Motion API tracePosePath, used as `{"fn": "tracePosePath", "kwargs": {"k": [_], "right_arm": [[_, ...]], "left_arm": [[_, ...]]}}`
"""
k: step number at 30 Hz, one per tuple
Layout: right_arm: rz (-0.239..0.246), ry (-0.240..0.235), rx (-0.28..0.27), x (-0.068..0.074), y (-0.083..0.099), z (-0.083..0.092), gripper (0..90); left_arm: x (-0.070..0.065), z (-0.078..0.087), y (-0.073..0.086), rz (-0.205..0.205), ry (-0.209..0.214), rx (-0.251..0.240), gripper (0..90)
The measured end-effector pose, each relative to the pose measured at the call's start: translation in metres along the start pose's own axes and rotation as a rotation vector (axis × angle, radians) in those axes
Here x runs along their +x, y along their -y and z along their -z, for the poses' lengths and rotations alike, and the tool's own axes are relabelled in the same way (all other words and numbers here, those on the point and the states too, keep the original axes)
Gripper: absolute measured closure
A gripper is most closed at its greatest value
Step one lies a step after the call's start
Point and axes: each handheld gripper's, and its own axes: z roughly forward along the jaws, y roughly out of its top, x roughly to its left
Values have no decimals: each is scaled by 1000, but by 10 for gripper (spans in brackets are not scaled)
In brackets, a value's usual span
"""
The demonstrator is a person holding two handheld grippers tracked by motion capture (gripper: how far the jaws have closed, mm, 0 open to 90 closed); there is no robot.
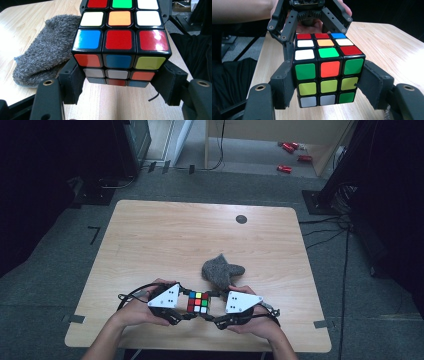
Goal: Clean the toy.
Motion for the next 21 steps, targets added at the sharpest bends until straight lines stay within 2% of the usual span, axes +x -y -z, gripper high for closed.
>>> {"fn": "tracePosePath", "kwargs": {"k": [7, 21], "right_arm": [[-22, 19, 8, 1, 3, -4, 308], [-31, 3, 2, 1, 5, -6, 285]], "left_arm": [[0, 0, -1, -5, 7, 18, 354], [-2, -1, -3, -20, 17, 1, 356]]}}
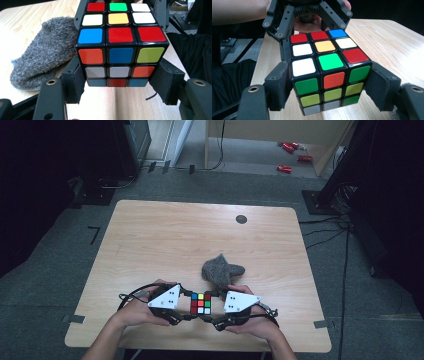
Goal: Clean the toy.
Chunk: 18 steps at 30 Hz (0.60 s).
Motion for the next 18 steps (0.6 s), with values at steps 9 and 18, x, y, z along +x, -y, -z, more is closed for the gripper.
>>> {"fn": "tracePosePath", "kwargs": {"k": [9, 18], "right_arm": [[-3, -31, 10, 0, -4, 4, 332], [-25, 6, 4, -4, -6, 7, 343]], "left_arm": [[0, 0, 1, -6, 0, -19, 338], [0, 1, 4, 3, -71, -29, 317]]}}
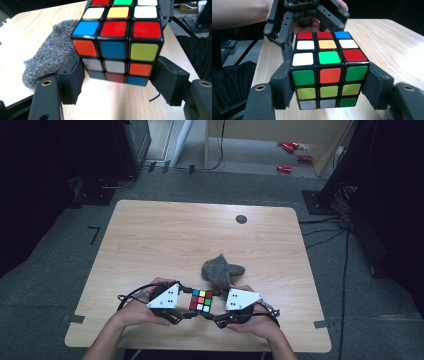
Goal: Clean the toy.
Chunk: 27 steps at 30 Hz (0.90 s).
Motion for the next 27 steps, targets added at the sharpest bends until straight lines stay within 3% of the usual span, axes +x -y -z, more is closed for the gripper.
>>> {"fn": "tracePosePath", "kwargs": {"k": [10, 15, 21, 25, 27], "right_arm": [[-21, 43, -28, -6, -1, 10, 345], [-64, 52, -40, -9, -2, 13, 345], [-181, 51, -42, -15, -5, 14, 345], [-269, 52, -45, -19, -6, 14, 345], [-311, 41, -51, -21, -6, 14, 346]], "left_arm": [[2, 6, 2, 10, -83, -16, 336], [2, 4, 1, 5, -150, -6, 247], [-1, 3, 2, -31, -248, -34, 141], [-7, -1, 2, -109, -315, -37, 142], [-8, -3, 2, -136, -326, -39, 145]]}}
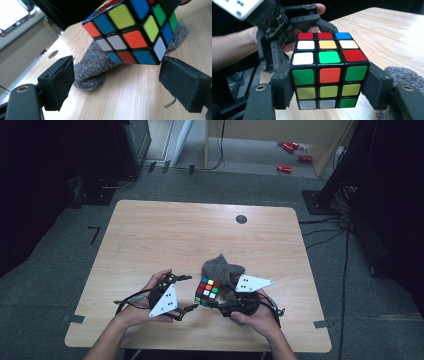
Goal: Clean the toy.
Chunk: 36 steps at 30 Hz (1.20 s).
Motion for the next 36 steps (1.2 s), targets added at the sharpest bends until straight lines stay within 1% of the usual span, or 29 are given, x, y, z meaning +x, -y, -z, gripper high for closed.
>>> {"fn": "tracePosePath", "kwargs": {"k": [1, 2, 5, 7, 9, 11, 13, 17, 19, 25, 28, 31, 32, 34, 36], "right_arm": [[-11, 0, 0, 0, 0, 0, 346], [-31, 5, 5, 0, -1, -1, 345], [-64, 3, 14, 1, -2, -3, 345], [-79, 12, 26, 0, -2, -5, 345], [-102, 22, 33, 0, -2, -7, 345], [-124, 21, 36, -2, -2, -7, 346], [-135, 13, 38, -2, -2, -7, 346], [-153, 0, 50, -1, -2, -9, 345], [-165, -4, 56, 0, -2, -11, 345], [-222, -22, 72, -3, -2, -12, 345], [-227, -24, 82, -4, -2, -12, 345], [-245, -35, 86, -4, -2, -14, 346], [-241, -33, 92, -3, -2, -14, 346], [-242, -31, 104, -2, -2, -15, 346], [-252, -35, 107, -3, -2, -16, 346]], "left_arm": [[-1, -1, 0, -7, -2, -8, 145], [-2, -1, 0, -18, -13, -10, 147], [-6, -3, 0, -58, -60, -17, 150], [-9, -4, 0, -89, -85, -22, 150], [-11, -5, 0, -105, -94, -28, 150], [-12, -6, -1, -117, -100, -33, 152], [-13, -7, -1, -137, -106, -34, 157], [-16, -10, -2, -157, -98, -31, 184], [-18, -11, -3, -168, -100, -26, 204], [-21, -14, -6, -174, -100, -24, 213], [-23, -15, -7, -190, -102, -20, 203], [-25, -17, -10, -201, -99, -25, 178], [-26, -18, -10, -203, -97, -25, 174], [-27, -19, -10, -217, -96, -22, 178], [-27, -20, -9, -226, -91, -31, 191]]}}
